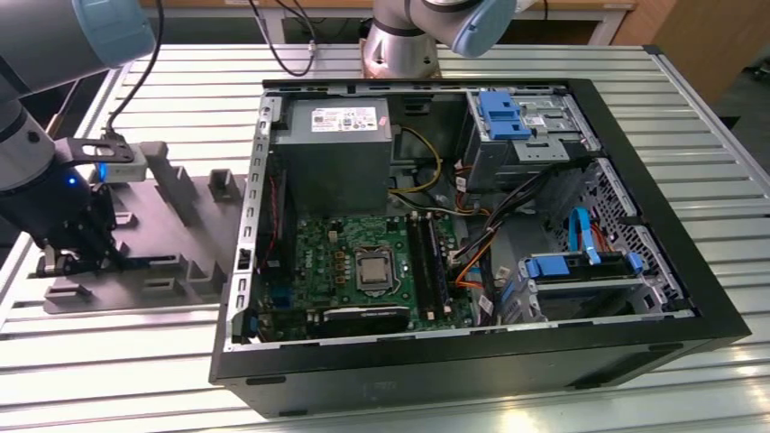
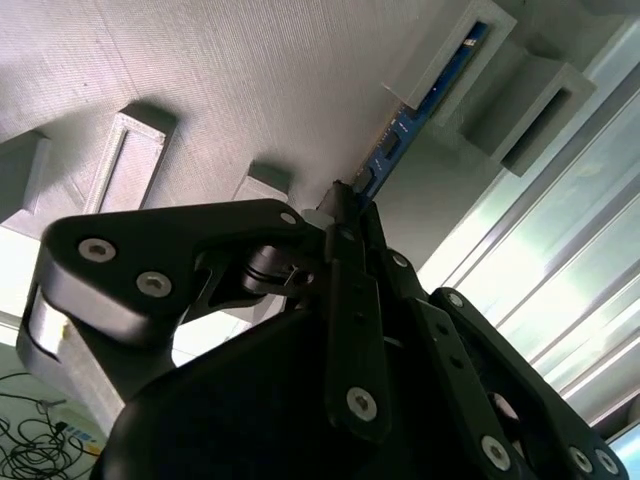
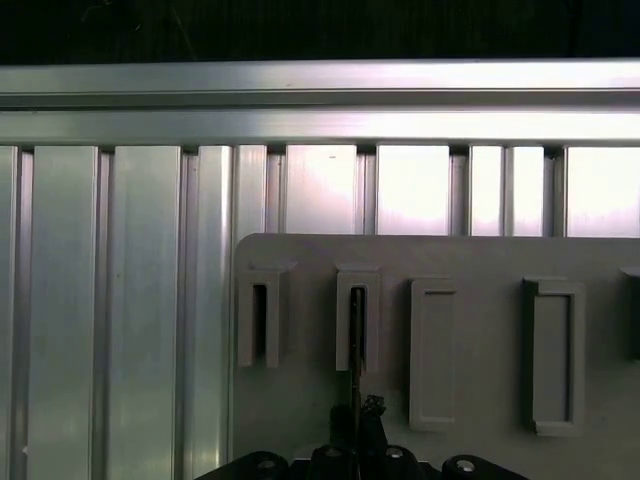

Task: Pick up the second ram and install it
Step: 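Pick up the second ram and move it above second insertion slot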

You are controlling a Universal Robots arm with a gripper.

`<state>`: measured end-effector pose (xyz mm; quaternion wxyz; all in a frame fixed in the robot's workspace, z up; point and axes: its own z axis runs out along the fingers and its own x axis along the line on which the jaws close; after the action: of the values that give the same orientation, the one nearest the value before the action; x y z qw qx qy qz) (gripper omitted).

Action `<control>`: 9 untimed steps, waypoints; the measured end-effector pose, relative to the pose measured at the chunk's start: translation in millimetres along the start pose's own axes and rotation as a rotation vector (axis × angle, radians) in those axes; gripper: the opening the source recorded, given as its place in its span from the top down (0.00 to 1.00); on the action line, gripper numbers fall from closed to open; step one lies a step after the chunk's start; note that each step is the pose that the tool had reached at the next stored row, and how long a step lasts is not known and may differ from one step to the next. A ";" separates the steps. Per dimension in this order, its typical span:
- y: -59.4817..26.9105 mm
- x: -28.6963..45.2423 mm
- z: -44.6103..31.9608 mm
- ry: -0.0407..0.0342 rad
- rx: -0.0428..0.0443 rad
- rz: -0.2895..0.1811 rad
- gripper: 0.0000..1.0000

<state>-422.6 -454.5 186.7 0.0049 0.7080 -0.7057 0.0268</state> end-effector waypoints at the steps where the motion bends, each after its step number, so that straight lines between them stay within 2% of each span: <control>1: 0.0 0.0 0.1 0.0001 0.0000 0.000 0.86; 9: 0.1 0.0 0.4 0.0001 0.0000 0.001 0.86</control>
<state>-422.7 -454.5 186.3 0.0049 0.7075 -0.7062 0.0269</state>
